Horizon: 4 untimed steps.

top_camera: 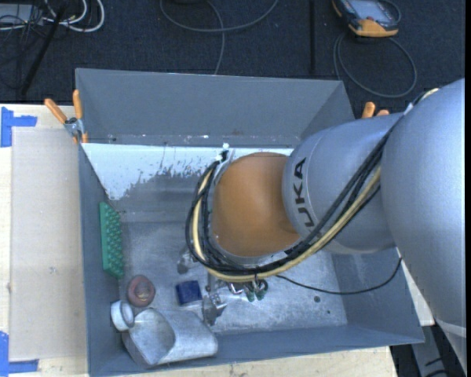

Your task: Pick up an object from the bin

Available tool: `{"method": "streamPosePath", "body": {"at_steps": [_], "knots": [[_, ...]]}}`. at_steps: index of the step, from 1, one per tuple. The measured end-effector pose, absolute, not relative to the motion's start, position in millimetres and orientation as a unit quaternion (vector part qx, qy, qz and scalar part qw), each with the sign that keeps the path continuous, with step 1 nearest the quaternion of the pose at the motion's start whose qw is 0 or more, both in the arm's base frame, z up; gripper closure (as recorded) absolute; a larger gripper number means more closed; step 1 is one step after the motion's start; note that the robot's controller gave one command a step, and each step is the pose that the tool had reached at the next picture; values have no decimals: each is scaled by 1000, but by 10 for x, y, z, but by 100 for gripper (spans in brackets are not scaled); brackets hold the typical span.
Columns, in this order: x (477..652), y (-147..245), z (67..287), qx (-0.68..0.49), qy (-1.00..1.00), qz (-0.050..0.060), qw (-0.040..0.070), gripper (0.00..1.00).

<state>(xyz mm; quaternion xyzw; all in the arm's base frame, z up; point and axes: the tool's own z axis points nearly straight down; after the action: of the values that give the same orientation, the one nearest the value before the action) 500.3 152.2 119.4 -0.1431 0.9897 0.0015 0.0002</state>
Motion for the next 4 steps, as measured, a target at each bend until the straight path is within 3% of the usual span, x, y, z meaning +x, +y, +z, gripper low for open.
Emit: {"method": "streamPosePath", "body": {"at_steps": [1,2,3,4], "knots": [[5119,1467,716,-278,960,0,0,0],[5203,1006,722,-249,968,1,2,0],[5178,1590,715,-290,957,1,1,0],[5177,1570,738,-287,958,-1,-2,100]]}}
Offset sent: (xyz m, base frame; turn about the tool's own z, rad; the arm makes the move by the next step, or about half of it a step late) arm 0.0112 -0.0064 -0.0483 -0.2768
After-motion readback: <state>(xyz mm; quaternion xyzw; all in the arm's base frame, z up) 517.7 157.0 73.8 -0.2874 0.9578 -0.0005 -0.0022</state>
